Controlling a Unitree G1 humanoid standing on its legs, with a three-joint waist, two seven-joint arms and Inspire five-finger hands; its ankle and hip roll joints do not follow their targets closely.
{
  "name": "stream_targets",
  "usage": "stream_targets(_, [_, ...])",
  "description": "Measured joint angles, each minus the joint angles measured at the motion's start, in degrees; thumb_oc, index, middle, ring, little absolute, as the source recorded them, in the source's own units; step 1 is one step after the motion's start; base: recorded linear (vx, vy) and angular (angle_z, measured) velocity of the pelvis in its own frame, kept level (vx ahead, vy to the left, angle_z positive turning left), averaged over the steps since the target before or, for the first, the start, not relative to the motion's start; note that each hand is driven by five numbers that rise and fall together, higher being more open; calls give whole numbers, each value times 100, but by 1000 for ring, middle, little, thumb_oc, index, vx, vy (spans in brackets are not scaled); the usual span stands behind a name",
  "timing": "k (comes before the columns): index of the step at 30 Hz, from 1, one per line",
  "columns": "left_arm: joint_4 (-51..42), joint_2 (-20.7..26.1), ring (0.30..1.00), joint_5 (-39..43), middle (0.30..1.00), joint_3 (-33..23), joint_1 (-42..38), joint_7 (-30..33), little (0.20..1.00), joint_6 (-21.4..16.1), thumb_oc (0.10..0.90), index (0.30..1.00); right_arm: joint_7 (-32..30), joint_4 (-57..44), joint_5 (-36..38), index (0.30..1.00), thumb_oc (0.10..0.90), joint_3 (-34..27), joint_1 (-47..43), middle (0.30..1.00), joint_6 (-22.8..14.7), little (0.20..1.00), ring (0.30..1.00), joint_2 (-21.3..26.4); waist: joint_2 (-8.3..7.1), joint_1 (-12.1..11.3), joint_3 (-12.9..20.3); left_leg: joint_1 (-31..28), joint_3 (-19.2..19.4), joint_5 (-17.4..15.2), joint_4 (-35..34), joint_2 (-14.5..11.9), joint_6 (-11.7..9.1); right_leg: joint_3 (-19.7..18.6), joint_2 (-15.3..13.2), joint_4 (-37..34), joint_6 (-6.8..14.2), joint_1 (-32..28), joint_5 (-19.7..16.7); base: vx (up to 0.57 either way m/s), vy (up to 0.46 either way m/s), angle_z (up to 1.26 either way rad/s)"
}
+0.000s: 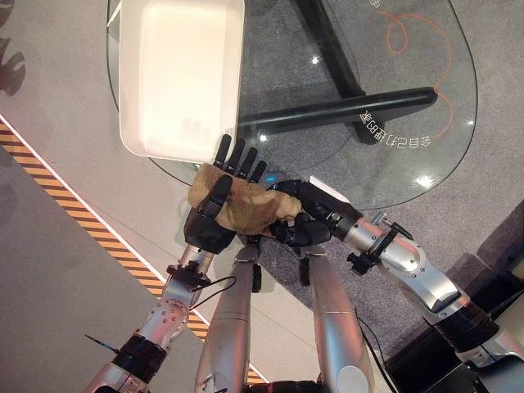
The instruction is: Wipe the table with a cloth and put it in the basket.
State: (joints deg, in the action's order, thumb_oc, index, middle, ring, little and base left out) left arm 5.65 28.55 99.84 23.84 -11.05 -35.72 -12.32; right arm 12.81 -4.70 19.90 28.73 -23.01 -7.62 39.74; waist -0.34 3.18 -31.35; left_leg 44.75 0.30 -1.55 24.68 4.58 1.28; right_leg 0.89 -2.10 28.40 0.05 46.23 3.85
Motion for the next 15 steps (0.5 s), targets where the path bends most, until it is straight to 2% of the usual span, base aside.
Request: stream_targets(15, [1,-170,300,6,300,-10,5,0,200,-133,100,300,-92,-15,9,300,100,-8,78,300,0,200,300,-137,0,4,0,-1,-1,0,-3,-1,0,-2,2,10,-8,3,5,0,0,0])
